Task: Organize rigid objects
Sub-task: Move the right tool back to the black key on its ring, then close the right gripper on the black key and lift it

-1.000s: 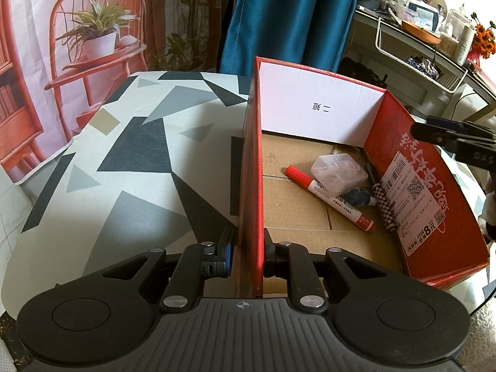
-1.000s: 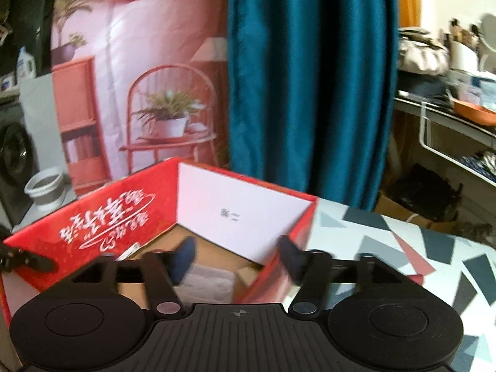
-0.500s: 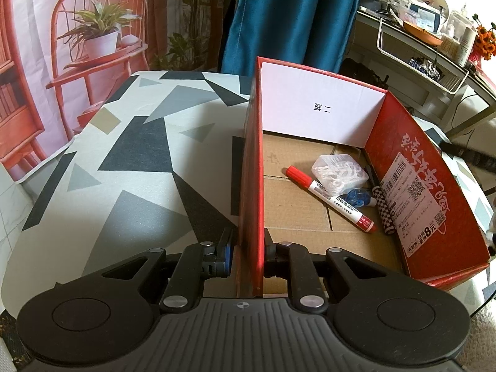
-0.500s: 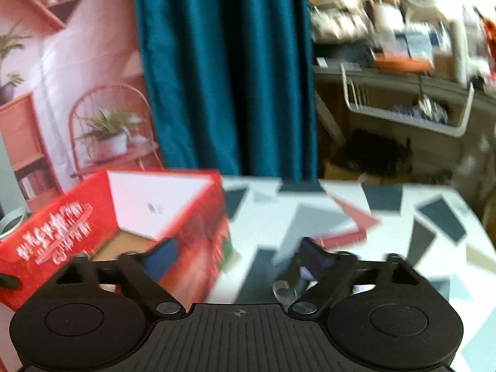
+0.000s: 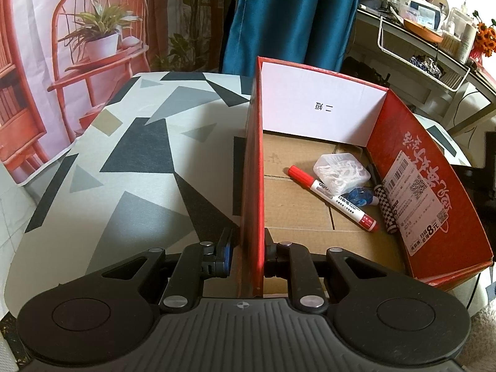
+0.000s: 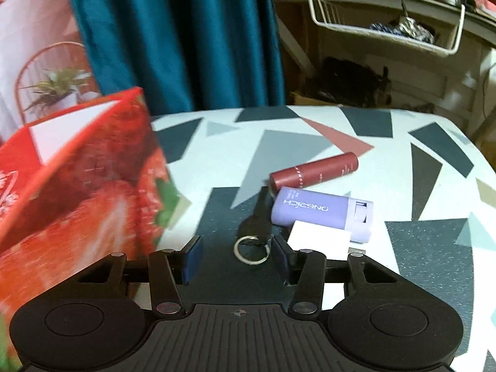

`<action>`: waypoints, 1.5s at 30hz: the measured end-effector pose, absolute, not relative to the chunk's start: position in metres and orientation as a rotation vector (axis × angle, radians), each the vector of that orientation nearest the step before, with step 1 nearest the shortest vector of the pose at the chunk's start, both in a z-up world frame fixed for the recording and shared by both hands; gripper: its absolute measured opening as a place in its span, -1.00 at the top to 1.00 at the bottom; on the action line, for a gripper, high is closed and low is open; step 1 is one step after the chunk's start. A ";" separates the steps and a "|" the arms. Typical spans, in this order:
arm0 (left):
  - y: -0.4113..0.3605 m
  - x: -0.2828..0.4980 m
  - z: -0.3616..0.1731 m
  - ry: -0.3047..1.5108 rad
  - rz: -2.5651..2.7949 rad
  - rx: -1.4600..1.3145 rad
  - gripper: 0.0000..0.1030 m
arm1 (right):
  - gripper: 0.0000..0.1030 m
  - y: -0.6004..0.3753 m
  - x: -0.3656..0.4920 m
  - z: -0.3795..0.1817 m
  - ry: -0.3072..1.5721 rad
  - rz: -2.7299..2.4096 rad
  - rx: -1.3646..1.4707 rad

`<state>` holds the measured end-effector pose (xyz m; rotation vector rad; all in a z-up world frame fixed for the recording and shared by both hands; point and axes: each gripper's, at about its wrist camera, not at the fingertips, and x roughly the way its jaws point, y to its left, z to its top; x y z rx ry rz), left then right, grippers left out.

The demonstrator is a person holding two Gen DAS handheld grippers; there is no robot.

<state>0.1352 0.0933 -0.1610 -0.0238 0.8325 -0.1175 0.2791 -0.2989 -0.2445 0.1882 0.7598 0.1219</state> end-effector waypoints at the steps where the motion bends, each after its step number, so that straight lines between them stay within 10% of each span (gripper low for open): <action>1: 0.093 0.135 -0.161 0.834 -0.116 -0.021 0.62 | 0.14 -0.299 0.284 -0.248 0.769 0.114 0.189; 13: 0.093 0.136 -0.161 0.833 -0.116 -0.020 0.61 | 0.47 -0.280 0.316 -0.258 0.789 0.043 0.086; 45: 0.093 0.136 -0.161 0.832 -0.117 -0.031 0.61 | 0.49 -0.270 0.216 -0.247 0.740 0.209 -0.063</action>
